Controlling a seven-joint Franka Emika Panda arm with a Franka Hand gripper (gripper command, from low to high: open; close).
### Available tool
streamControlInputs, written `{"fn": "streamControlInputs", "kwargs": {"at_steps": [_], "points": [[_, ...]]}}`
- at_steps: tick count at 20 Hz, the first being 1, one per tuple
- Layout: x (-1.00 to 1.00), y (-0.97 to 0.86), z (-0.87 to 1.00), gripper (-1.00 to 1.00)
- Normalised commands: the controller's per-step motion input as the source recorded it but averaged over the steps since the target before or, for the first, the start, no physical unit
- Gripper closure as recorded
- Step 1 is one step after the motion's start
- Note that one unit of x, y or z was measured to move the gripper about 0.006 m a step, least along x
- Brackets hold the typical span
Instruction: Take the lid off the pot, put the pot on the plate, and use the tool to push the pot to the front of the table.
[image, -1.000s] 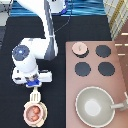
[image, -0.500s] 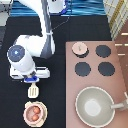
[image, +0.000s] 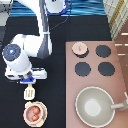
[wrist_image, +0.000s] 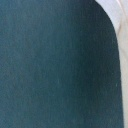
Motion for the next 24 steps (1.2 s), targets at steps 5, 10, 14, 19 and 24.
{"fn": "streamControlInputs", "kwargs": {"at_steps": [5, 10, 14, 19, 24], "points": [[0.95, 0.00, 0.21, 1.00], [1.00, 0.08, 0.17, 1.00], [1.00, 0.20, 0.27, 1.00], [0.76, 0.45, 0.42, 1.00], [-0.18, 0.39, 0.64, 1.00]]}}
